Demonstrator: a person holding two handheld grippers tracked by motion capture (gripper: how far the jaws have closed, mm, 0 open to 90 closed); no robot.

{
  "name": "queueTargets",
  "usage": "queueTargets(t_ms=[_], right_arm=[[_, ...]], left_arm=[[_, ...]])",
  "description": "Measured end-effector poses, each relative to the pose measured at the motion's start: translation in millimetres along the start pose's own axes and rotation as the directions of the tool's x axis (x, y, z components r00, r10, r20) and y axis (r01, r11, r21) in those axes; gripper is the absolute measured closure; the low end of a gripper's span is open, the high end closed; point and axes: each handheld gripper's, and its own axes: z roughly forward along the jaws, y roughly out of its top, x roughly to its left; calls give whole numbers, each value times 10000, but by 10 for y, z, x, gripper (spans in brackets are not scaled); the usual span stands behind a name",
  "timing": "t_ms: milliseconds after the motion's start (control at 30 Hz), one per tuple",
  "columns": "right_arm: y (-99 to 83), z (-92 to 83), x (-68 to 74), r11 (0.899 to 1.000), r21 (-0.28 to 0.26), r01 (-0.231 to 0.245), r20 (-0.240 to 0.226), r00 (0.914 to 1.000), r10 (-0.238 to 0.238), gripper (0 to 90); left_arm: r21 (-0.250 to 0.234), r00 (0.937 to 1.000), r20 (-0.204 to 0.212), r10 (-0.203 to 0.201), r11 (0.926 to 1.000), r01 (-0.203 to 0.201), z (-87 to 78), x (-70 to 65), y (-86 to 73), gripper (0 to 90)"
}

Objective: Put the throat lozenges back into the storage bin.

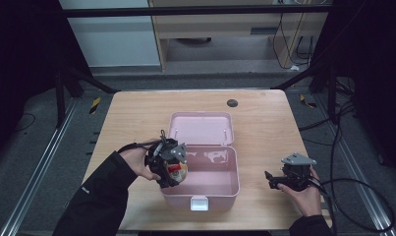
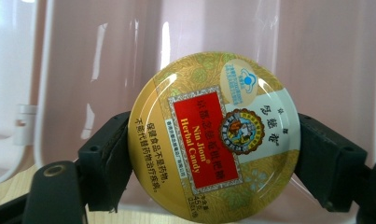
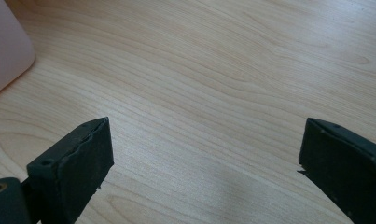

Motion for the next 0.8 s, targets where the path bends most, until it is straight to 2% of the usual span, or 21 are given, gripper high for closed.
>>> queueTargets(t_ms=[467,800], right_arm=[[-4,9,6,10000,74,-16,-46,10000,16,33],[-7,18,8,9999,109,41,-40,10000,-40,33]], left_arm=[[287,9998,193,-19,9996,13,239,18,-27,194],[398,9998,190,-17,9992,9,328,23,-44,193]])
